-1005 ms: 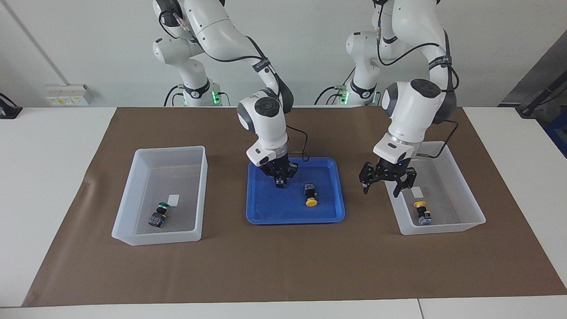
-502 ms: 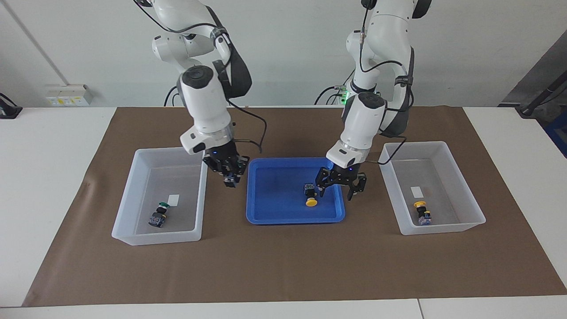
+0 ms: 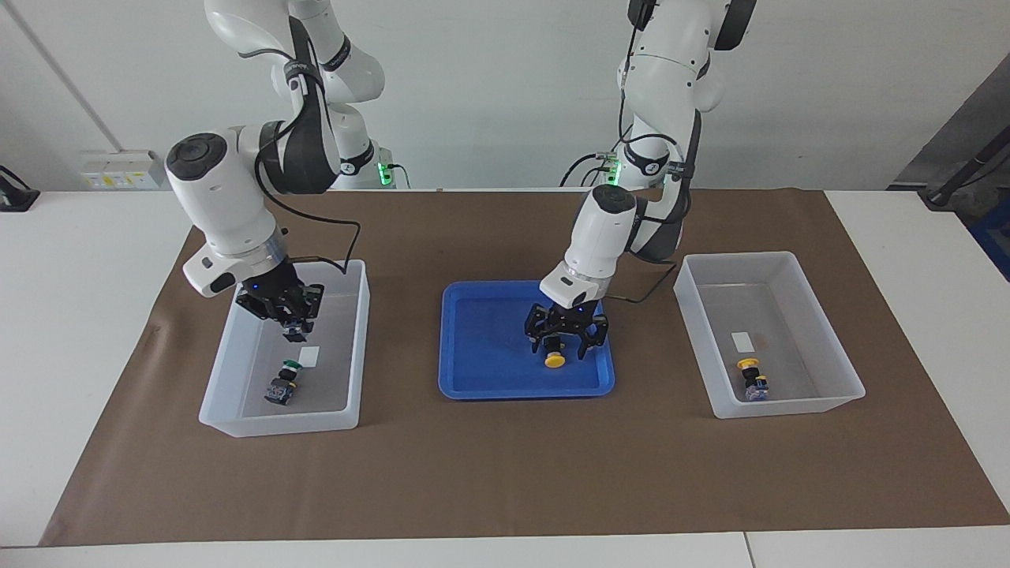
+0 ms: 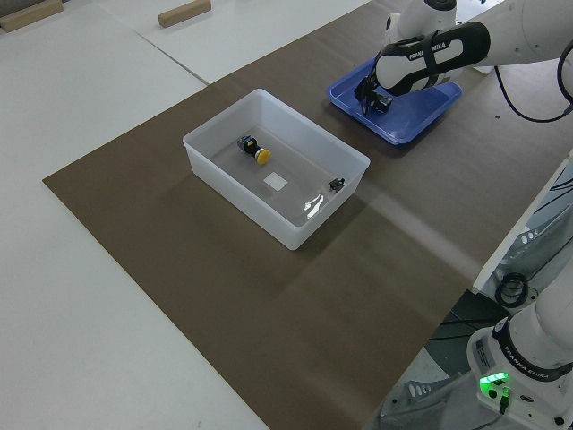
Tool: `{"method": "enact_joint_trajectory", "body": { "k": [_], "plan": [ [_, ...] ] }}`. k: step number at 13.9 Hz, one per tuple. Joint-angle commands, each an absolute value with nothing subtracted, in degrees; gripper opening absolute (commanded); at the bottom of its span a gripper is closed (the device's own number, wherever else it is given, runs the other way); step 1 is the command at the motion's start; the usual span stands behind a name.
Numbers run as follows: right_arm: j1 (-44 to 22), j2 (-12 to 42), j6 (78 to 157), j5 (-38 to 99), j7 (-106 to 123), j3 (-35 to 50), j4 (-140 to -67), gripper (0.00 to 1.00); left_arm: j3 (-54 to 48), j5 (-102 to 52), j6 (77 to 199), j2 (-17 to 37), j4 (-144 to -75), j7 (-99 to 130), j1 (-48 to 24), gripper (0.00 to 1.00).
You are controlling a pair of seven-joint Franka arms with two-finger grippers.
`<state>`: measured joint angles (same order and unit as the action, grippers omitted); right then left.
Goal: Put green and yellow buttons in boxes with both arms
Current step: 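Carry the green button to its box while the left gripper grasps yellow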
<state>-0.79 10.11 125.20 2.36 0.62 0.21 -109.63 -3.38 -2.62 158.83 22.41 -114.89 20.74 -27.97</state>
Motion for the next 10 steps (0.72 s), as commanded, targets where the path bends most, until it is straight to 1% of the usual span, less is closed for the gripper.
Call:
{"method": "enact_joint_trajectory", "body": {
  "k": [1, 2, 3, 4, 5, 7, 8, 9, 10],
  "plan": [
    [-0.44, 10.45, 133.73, 3.25, 2.64, 1.14, -116.08, 0.0, -2.46, -3.52, 160.49, 21.53, -117.94, 22.66, -30.31, 1.0],
    [-0.53, 11.16, 135.16, 3.25, 2.64, 1.14, -117.32, 0.0, -2.37, -3.52, 160.4, 21.36, -118.3, 23.72, -31.11, 0.79],
    [-0.35, 11.86, 136.31, 3.25, 2.81, 1.14, -118.38, 0.0, -2.37, -3.52, 160.23, 21.27, -118.39, 24.6, -31.37, 0.45],
    [-0.35, 11.95, 137.88, 3.25, 2.81, 1.14, -119.26, 0.0, -2.37, -3.52, 160.14, 21.27, -118.39, 25.22, -31.38, 0.24],
    [-0.44, 11.87, 138.6, 3.25, 2.73, 1.14, -120.05, 0.08, -2.37, -3.52, 159.96, 21.27, -118.3, 25.31, -31.38, 0.09],
    [-0.35, 12.04, 138.69, 3.25, 2.81, 1.14, -120.58, 0.43, -2.2, -3.52, 159.44, 21.09, -118.04, 25.4, -31.38, 0.02],
    [-0.35, 12.04, 139.39, 3.25, 2.46, 1.14, -121.02, 0.78, -2.2, -3.52, 159.26, 20.75, -118.04, 25.4, -31.29, 0.0],
    [-0.35, 12.04, 139.48, 3.25, 2.37, 1.14, -120.94, 1.0, -2.11, -3.52, 158.47, 19.7, -117.95, 25.4, -30.77, 0.0],
    [-0.35, 12.22, 139.48, 3.25, 2.37, 1.14, -120.59, 1.0, -1.94, -3.52, 157.42, 18.64, -117.95, 25.31, -30.41, 0.0]
  ]
}}
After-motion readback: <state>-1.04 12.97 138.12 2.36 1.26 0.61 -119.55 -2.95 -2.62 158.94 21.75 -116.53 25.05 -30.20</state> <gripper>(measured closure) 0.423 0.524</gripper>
